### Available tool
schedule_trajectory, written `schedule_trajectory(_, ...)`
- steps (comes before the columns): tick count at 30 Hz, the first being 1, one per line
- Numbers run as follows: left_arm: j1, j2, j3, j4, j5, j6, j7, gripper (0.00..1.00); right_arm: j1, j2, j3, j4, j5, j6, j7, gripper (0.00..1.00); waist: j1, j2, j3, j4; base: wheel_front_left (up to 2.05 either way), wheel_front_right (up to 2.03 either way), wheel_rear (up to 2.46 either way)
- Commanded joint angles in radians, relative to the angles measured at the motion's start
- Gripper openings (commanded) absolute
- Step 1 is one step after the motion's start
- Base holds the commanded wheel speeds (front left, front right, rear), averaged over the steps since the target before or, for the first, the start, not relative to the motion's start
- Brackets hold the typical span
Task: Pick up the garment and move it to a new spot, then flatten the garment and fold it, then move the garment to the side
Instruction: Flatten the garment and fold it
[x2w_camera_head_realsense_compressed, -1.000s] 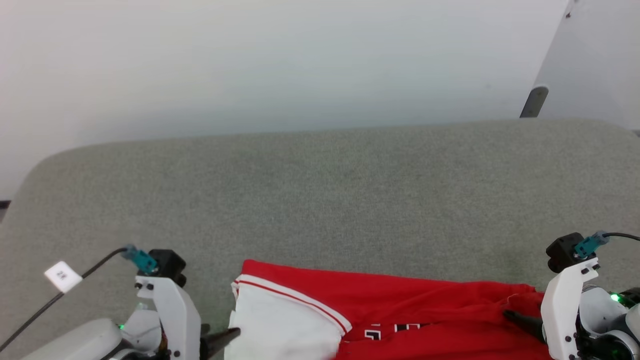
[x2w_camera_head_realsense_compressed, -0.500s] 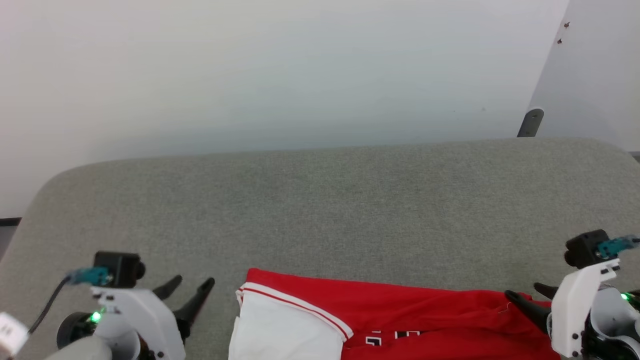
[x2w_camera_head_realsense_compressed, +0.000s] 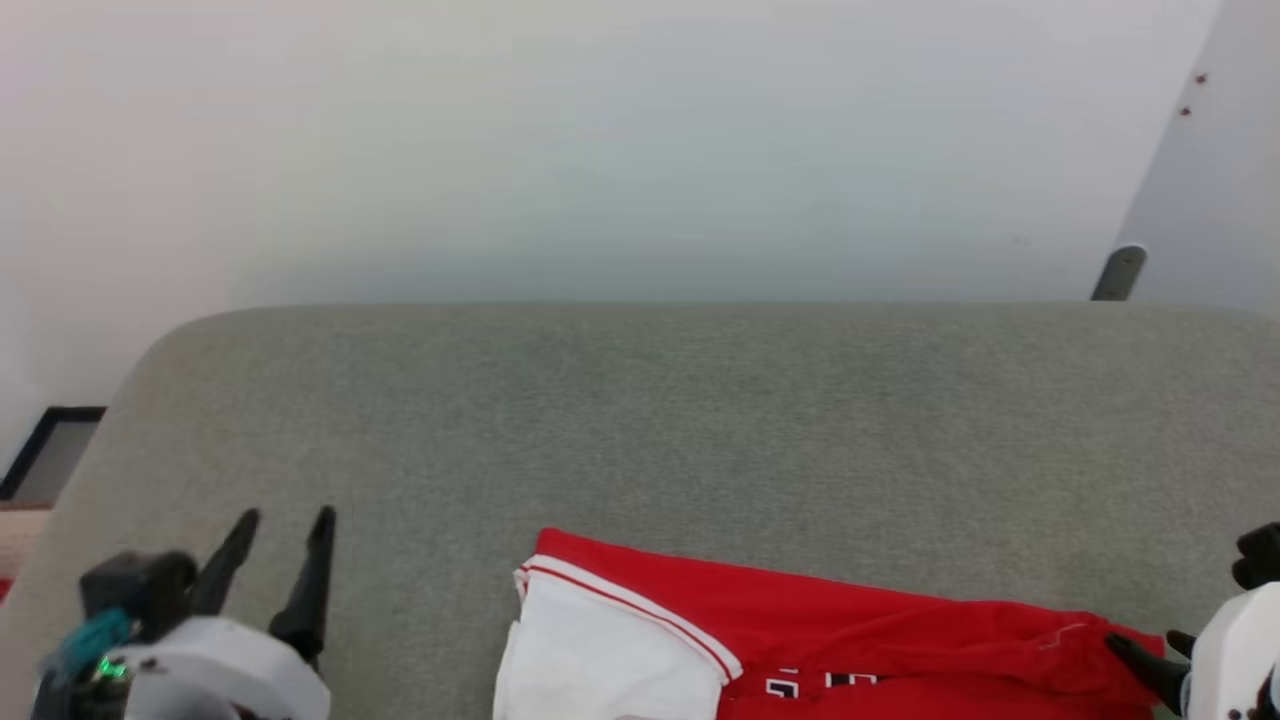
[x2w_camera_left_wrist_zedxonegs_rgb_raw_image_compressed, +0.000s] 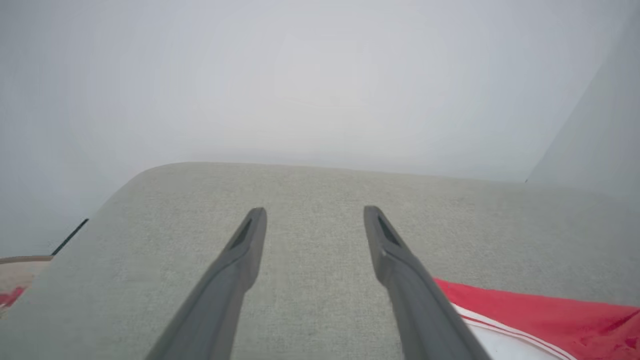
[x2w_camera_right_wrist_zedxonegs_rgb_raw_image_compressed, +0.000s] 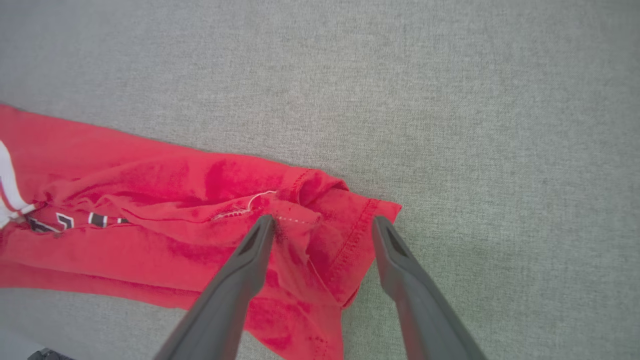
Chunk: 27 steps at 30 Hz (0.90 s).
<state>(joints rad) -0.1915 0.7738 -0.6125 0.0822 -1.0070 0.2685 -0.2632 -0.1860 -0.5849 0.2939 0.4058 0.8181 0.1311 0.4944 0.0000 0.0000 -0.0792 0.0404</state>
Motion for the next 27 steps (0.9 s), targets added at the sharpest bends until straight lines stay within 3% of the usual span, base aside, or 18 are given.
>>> schedule_trajectory(1,0.043,-0.024,0.048,-0.004,0.031,-0.008,0.0,1.0,0.017,0.003,-0.016,0.011,0.004,-0.001,0.009,1.0,0.0,0.0,0.001,0.022,0.0,0.0,0.0)
schedule_trajectory(5,0.152,-0.1,0.206,-0.02,0.143,-0.044,0.0,1.0,0.026,0.006,-0.045,0.05,0.001,-0.001,0.047,1.0,0.0,0.0,0.004,0.053,0.0,0.0,0.0)
schedule_trajectory(13,0.275,-0.223,0.409,-0.026,0.303,-0.124,0.0,1.0,0.035,0.037,-0.082,0.14,-0.007,-0.001,0.12,1.0,0.0,0.0,0.013,0.11,0.0,0.0,0.0)
schedule_trajectory(26,0.33,-0.394,0.587,0.021,0.442,-0.239,0.0,1.0,0.019,0.158,-0.089,0.328,-0.006,0.0,0.172,1.0,0.0,0.0,0.028,0.177,0.0,0.0,0.0)
schedule_trajectory(27,0.328,-0.407,0.601,0.02,0.445,-0.245,0.0,1.0,0.016,0.169,-0.082,0.338,0.0,0.001,0.178,0.44,0.0,0.0,0.03,0.18,0.0,0.0,0.0)
